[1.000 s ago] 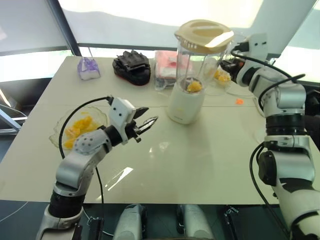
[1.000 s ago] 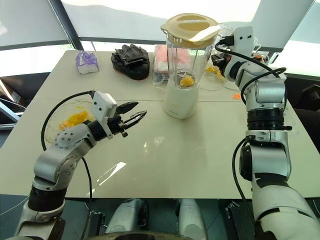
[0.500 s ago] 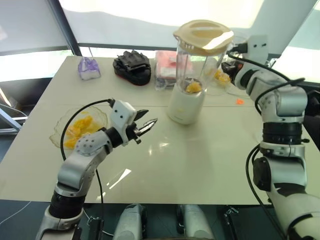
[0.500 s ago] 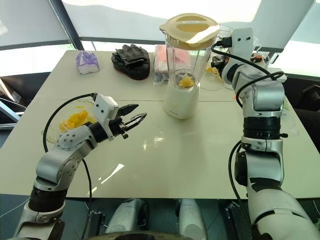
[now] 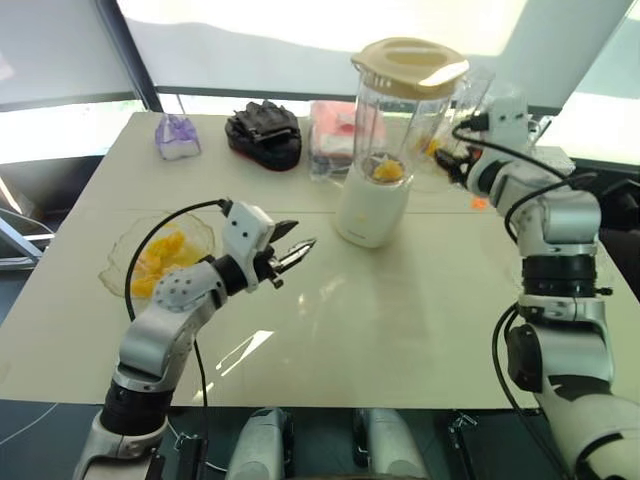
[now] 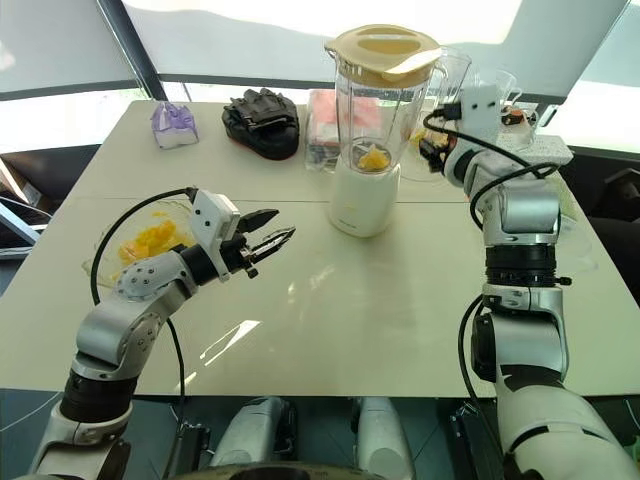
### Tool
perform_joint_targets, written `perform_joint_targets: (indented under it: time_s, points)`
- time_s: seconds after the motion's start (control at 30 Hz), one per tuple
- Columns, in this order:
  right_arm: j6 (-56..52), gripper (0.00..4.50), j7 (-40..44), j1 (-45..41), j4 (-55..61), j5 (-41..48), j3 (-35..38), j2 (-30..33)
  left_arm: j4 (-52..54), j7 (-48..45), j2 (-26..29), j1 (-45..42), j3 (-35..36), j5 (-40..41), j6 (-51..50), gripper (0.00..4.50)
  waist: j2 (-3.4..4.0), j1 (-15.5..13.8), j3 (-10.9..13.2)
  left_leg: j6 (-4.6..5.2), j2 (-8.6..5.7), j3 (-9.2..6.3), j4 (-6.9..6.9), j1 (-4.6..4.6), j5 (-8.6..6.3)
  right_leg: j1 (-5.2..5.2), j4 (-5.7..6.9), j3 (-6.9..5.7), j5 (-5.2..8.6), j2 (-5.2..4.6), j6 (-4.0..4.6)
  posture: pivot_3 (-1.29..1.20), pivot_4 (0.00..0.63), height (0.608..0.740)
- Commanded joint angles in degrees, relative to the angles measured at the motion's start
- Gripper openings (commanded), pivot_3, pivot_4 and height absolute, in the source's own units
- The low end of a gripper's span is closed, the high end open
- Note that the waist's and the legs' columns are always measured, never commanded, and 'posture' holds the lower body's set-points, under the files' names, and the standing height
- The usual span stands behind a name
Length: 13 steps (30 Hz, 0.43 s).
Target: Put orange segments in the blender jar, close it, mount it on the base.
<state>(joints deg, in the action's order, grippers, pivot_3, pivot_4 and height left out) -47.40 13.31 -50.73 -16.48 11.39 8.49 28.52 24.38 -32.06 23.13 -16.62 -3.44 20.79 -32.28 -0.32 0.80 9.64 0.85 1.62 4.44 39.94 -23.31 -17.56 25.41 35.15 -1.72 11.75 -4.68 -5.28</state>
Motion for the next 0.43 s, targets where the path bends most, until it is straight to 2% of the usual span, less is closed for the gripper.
perform_joint_targets:
  time_s: [0.03, 0.27, 0.43]
  points:
    - [-1.7, 4.43, 0.4, 1.3, 8.0, -0.2, 2.0, 3.5, 2.4, -0.6, -0.1, -0.1, 1.7, 3.3, -1.1, 2.27, 0.01, 0.0, 0.0, 0.0, 0.01, 0.0, -0.01, 0.0, 0.0, 0.01, 0.0, 0.0, 0.0, 0.0, 0.0, 0.0, 0.15, 0.74]
    - [-16.6, 4.43, 4.0, 19.2, 35.8, 6.4, 8.7, 7.6, 2.9, -0.8, 0.9, 0.9, 3.0, 5.3, -2.7, 2.27, -0.01, -0.3, 0.0, 0.01, 0.05, -0.06, -0.1, -0.02, -0.01, 0.0, -0.06, -0.08, 0.0, 0.0, -0.02, 0.0, 0.15, 0.74]
    - [-16.0, 4.43, 6.9, 32.7, 48.5, 10.4, 12.4, 5.7, 1.1, -1.8, 1.3, 0.5, 3.7, 7.9, -5.8, 2.27, -0.02, -0.1, 0.0, 0.0, 0.06, -0.09, -0.08, 0.04, -0.01, -0.01, -0.05, -0.02, 0.11, 0.01, 0.16, 0.0, 0.15, 0.74]
